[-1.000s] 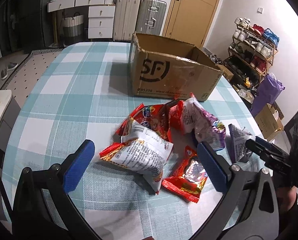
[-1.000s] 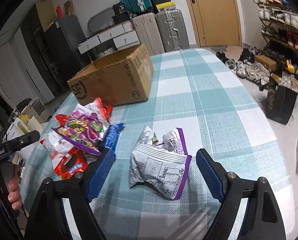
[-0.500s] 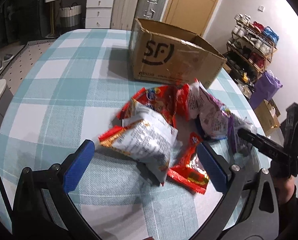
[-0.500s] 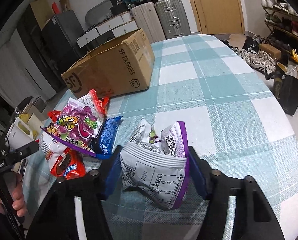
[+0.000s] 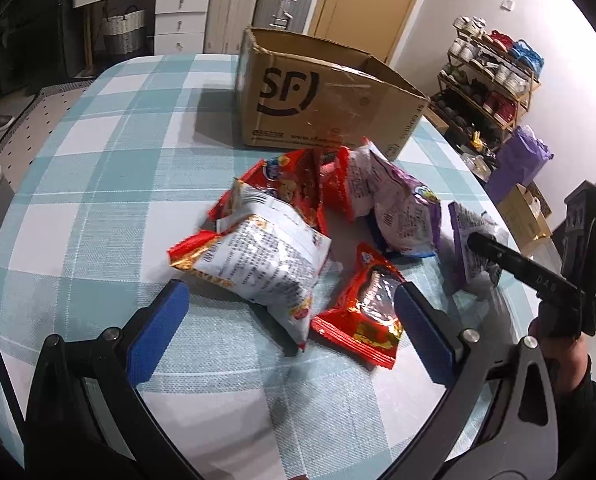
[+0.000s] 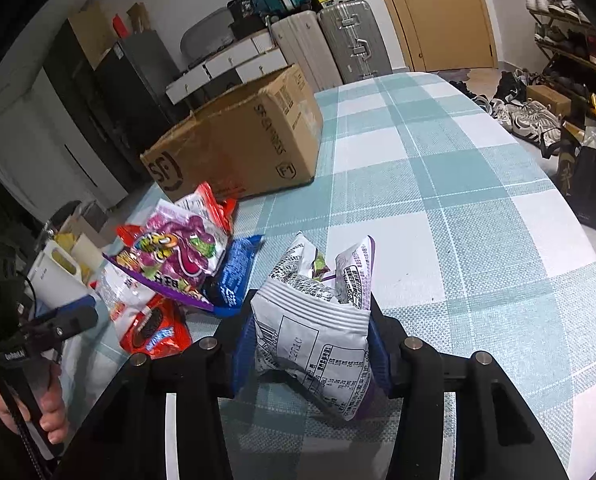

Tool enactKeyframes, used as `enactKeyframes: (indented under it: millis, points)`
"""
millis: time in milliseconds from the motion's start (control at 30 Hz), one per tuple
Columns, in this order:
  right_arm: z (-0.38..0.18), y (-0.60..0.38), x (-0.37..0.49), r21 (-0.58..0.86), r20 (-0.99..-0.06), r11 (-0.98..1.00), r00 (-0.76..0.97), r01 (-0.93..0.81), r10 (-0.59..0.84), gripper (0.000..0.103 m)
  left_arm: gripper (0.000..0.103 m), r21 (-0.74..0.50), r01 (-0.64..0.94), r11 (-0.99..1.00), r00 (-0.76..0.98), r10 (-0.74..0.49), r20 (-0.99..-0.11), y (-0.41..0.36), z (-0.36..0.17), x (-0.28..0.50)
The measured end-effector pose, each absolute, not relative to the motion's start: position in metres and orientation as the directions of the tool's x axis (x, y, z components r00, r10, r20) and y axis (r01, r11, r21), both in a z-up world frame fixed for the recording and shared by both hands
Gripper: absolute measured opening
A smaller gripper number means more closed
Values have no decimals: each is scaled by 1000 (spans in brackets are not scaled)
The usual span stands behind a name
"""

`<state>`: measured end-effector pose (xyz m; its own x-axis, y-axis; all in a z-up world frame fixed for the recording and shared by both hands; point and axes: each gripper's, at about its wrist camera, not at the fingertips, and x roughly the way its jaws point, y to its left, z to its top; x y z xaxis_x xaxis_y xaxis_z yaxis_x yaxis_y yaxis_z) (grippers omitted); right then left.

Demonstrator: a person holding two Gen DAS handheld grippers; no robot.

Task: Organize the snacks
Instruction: 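Grasp the silver-and-purple bag with right tool while left tool grasps the Oreo pack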

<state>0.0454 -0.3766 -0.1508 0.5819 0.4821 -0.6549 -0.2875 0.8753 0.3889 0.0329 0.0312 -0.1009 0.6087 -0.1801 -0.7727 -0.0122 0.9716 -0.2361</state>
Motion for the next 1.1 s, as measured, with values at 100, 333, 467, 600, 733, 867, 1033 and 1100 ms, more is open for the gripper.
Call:
enactKeyframes:
  millis: [100,333,467,600,733,867,1033,1100]
  points:
    - [-147,-380,41,393,-644,872,590,-291,487,48,102,-238,4,971,604,-192,-773,26,-101,31]
    - [-144,-386,33,408,-629,866,599,-288,496,48,102,-226,70,972,593,-223,-774,7,-99,29]
    - [-145,-388,30,410,-624,862,598,-297,503,48,102,-220,111,969,590,-243,-770,-6,-98,29]
    - [-143,-390,26,417,-613,857,602,-302,511,48,102,-219,169,961,576,-277,-770,-21,-102,33]
    - [-143,-391,24,418,-607,854,605,-310,516,48,102,-215,202,956,558,-292,-777,-32,-107,37]
    - [-145,-392,22,428,-605,849,599,-311,525,48,102,-214,237,948,543,-312,-780,-44,-108,39]
    - [-148,-394,22,440,-602,843,595,-309,532,48,102,-193,275,942,515,-314,-798,-59,-115,43]
    - [-148,-394,22,443,-598,841,597,-310,535,48,101,-193,276,942,504,-313,-805,-60,-120,47]
